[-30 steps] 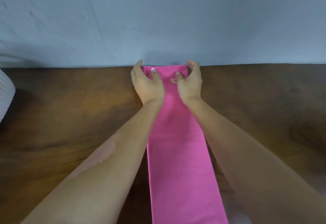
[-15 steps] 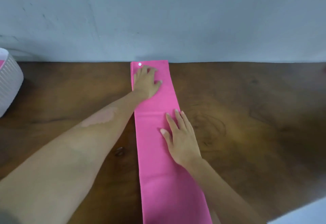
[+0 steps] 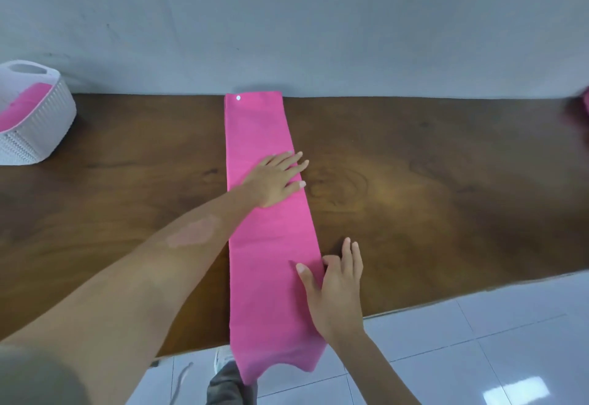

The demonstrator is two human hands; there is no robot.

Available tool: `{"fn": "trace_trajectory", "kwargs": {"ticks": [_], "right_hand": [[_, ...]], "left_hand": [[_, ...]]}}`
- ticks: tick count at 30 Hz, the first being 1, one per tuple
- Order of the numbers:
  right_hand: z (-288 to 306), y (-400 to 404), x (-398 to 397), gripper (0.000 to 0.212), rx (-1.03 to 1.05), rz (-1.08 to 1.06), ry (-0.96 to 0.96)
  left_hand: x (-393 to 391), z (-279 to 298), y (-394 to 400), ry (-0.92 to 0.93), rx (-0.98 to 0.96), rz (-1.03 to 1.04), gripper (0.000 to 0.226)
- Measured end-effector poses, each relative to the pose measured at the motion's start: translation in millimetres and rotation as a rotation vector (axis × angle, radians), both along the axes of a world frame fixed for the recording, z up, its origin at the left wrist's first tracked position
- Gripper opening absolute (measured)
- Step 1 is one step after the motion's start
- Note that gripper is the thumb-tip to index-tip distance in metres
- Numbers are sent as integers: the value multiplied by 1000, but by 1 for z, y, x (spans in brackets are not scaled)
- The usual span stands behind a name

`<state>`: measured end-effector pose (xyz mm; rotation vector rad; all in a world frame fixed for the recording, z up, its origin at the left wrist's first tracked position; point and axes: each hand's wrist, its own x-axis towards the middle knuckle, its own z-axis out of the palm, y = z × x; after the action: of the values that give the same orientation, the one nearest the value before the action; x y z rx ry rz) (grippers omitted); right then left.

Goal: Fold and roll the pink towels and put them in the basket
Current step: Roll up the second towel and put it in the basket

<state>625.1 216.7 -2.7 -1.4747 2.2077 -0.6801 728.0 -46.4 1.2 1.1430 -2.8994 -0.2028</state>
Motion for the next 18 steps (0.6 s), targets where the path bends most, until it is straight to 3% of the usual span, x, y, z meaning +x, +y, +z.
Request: {"fn": "trace_trajectory", "kwargs": {"ticks": [5, 12, 18], "right_hand": [[2, 33, -11, 40, 63, 58, 3], [11, 46, -57, 34, -112, -4, 12], [24, 20, -108, 35, -18, 3, -43]], "left_hand": [[9, 0, 15, -21, 0, 70, 64], [23, -4, 37, 60, 104, 397, 93], [31, 6, 26, 4, 130, 395, 93]]}}
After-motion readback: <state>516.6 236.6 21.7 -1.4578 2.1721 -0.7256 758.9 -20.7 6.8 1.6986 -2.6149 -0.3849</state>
